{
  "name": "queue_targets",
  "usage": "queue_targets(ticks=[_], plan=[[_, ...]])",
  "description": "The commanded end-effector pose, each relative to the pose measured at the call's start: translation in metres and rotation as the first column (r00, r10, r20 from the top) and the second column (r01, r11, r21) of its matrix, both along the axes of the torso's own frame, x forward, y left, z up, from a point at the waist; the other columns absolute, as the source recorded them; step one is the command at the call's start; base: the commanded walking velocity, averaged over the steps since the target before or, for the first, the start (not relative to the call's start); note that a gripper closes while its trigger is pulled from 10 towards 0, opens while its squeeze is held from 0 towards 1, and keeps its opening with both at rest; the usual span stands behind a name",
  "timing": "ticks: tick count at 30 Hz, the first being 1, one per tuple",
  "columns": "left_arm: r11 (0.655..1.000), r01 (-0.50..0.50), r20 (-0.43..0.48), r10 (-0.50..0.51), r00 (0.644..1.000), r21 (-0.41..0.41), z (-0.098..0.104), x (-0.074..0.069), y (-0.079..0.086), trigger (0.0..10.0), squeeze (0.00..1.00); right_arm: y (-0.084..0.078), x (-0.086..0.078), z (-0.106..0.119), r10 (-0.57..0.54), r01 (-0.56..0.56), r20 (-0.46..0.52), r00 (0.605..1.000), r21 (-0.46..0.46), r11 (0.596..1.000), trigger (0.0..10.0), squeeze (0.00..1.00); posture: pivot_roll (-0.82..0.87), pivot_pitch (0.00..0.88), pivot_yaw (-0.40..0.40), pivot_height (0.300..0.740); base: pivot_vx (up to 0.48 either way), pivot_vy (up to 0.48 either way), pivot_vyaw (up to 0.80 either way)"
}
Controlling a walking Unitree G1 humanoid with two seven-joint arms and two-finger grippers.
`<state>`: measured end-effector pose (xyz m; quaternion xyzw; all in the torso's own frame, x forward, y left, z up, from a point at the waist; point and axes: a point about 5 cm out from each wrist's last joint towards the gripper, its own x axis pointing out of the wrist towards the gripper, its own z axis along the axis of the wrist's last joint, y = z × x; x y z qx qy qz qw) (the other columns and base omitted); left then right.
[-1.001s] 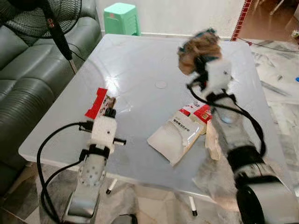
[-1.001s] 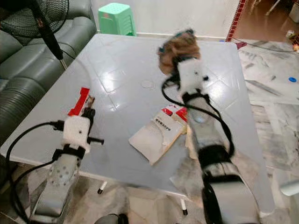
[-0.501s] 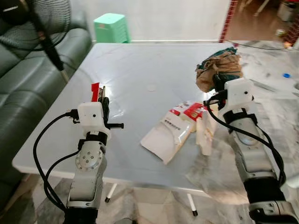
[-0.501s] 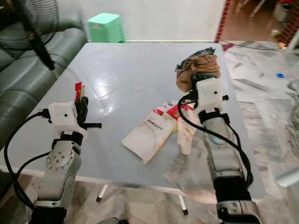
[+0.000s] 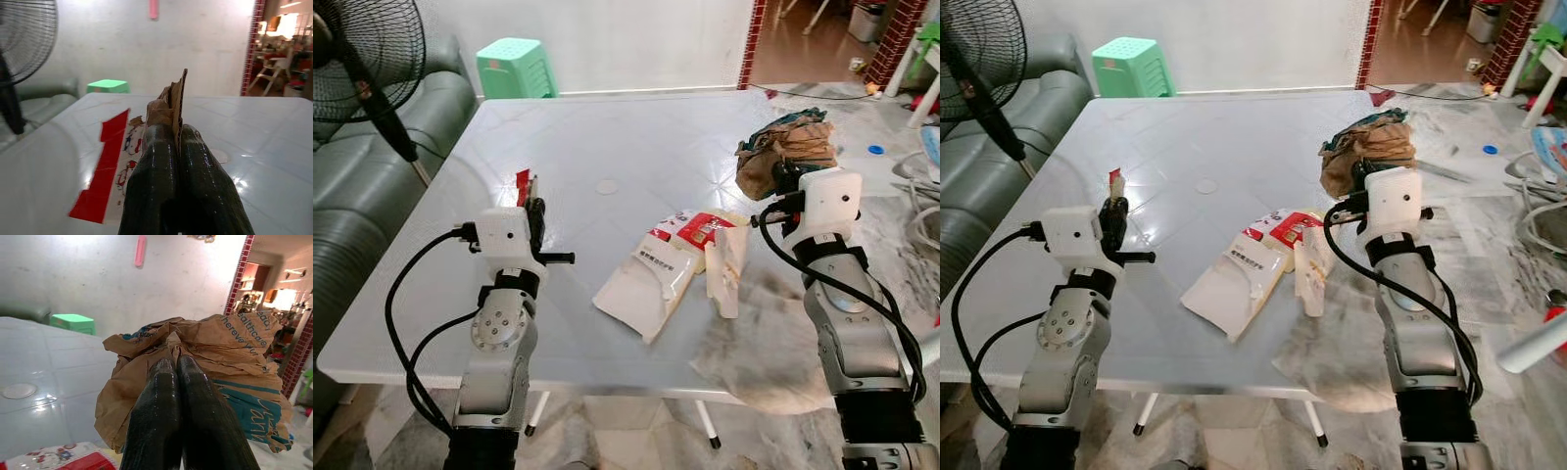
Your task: Picking trash to rubbish bin
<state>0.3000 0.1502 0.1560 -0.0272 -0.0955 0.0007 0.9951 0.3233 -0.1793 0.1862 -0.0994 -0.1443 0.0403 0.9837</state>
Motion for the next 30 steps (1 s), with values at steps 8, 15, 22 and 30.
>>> queue_targets(ticks=[8, 15, 22, 30], plan=[[1.000, -0.001, 0.006, 0.001, 1.000, -0.020, 0.0058, 0.0010, 0.0037, 0.5, 0.00, 0.0050, -0.0042, 0.0046, 0.005, -0.005, -0.002, 1.000, 0.041, 0.999, 0.0, 0.00, -0.03, 0.031, 0.066, 0.740, 0.000, 0.000, 0.00], [0.999, 0.016, -0.002, -0.016, 1.000, -0.039, 0.0052, 0.0007, 0.0019, 0.0, 0.00, 0.0050, -0.0052, 0.0038, 0.005, -0.004, -0.013, 1.000, 0.053, 0.999, 0.0, 0.00, -0.03, 0.038, 0.068, 0.740, 0.000, 0.000, 0.00], [0.999, 0.022, -0.024, -0.023, 0.999, -0.047, 0.0016, -0.0003, 0.0020, 0.0, 0.00, 0.0052, -0.0057, 0.0040, 0.007, -0.006, -0.024, 1.000, 0.057, 0.998, 0.0, 0.00, -0.03, 0.045, 0.064, 0.740, 0.000, 0.114, 0.00], [0.999, 0.021, -0.030, -0.023, 0.999, -0.043, 0.0010, -0.0011, 0.0027, 0.0, 0.00, 0.0066, -0.0045, 0.0054, 0.010, -0.007, -0.034, 0.999, 0.085, 0.996, 0.0, 0.00, -0.03, 0.045, 0.064, 0.740, 0.000, 0.315, 0.00]])
